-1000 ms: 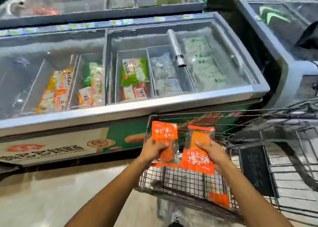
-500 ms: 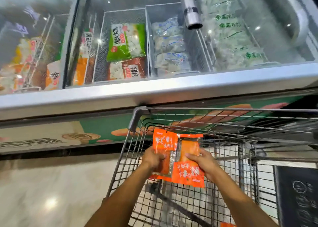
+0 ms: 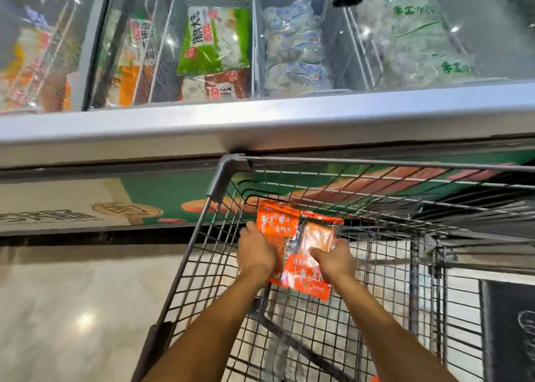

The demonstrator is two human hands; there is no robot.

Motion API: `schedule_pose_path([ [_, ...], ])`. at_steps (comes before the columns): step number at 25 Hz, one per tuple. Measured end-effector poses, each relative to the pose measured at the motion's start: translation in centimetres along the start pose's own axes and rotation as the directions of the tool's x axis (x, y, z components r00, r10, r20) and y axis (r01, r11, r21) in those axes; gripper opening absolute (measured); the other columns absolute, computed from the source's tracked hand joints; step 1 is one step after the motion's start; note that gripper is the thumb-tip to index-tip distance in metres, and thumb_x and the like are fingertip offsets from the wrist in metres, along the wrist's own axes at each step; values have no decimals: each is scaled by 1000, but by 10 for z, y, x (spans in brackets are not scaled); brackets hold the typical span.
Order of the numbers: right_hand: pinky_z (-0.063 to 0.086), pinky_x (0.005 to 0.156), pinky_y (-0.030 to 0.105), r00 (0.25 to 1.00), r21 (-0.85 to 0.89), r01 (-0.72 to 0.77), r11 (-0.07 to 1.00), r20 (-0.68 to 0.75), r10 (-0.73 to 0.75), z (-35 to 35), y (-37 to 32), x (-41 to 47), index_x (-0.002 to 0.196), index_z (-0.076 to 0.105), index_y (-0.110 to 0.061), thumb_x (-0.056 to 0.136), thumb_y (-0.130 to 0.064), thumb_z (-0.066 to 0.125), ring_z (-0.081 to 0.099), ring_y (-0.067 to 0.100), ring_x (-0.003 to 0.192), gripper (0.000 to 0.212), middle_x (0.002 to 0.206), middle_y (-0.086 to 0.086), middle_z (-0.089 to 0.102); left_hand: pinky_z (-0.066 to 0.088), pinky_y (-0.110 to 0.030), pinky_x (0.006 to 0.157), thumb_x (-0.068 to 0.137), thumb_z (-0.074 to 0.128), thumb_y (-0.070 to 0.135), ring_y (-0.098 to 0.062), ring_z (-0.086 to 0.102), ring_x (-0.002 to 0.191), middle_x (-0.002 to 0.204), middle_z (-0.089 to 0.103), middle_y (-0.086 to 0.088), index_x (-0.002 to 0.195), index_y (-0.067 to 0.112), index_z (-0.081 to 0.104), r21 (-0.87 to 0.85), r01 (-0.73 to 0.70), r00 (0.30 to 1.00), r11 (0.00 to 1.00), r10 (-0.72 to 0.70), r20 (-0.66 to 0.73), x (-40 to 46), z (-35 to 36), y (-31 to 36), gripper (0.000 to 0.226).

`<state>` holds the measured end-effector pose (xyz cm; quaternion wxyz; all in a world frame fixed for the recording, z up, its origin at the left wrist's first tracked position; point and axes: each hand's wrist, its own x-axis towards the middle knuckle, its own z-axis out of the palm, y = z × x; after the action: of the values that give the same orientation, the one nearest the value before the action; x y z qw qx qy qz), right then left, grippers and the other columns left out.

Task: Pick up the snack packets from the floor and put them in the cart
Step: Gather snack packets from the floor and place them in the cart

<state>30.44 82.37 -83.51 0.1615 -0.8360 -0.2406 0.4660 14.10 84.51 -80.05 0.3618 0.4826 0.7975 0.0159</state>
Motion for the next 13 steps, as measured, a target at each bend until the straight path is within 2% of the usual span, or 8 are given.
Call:
schedule_pose_path([
  [2, 51, 84, 39, 997, -261, 36, 965, -63, -55, -11, -11, -23, 121, 49, -7, 84, -29, 77, 65, 39, 108, 52, 117, 18, 65, 48, -42, 97, 86, 73, 29, -33, 55, 119, 131, 51, -15, 131, 10, 41, 145, -62, 997, 987, 55, 52, -16, -14, 2, 58],
  [4, 52, 81, 38, 989, -346, 116, 931, -50, -141, -25, -32, -56, 126, 48, -8, 86, -30, 73, 64, 38, 108, 52, 123, 17, 61, 49, -43, 99, 88, 71, 38, -33, 55, 121, 136, 49, -15, 137, 10, 40, 196, -112, 990, 974, 91, 110, -37, -45, 9, 64],
  [6, 52, 82, 35, 966, -397, 238, 886, 4, -257, -39, -63, -97, 133, 49, -10, 91, -33, 68, 63, 35, 110, 52, 127, 17, 58, 50, -44, 98, 90, 68, 43, -33, 57, 122, 137, 51, -13, 137, 12, 42, 219, -172, 984, 960, 156, 92, -65, -90, 20, 62],
  [9, 48, 99, 40, 869, -473, 458, 752, 61, -491, -69, -131, -193, 135, 51, -13, 93, -44, 62, 56, 34, 119, 54, 131, 15, 55, 50, -46, 95, 91, 59, 50, -33, 58, 118, 131, 56, -12, 130, 15, 48, 359, -245, 950, 901, 297, -98, -134, -196, 28, 53],
  [11, 47, 102, 43, 769, -500, 588, 636, 101, -631, -89, -174, -272, 136, 51, -15, 93, -50, 58, 55, 35, 122, 56, 133, 16, 54, 47, -45, 97, 91, 55, 52, -34, 55, 120, 131, 56, -13, 132, 15, 47, 443, -213, 915, 871, 337, -222, -191, -273, 20, 55],
  [13, 47, 103, 47, 677, -526, 666, 529, 128, -725, -104, -209, -351, 137, 51, -17, 94, -55, 54, 52, 38, 124, 57, 135, 16, 53, 44, -45, 99, 92, 54, 56, -35, 52, 124, 134, 55, -14, 136, 16, 46, 454, -139, 898, 880, 306, -317, -251, -349, 4, 60],
])
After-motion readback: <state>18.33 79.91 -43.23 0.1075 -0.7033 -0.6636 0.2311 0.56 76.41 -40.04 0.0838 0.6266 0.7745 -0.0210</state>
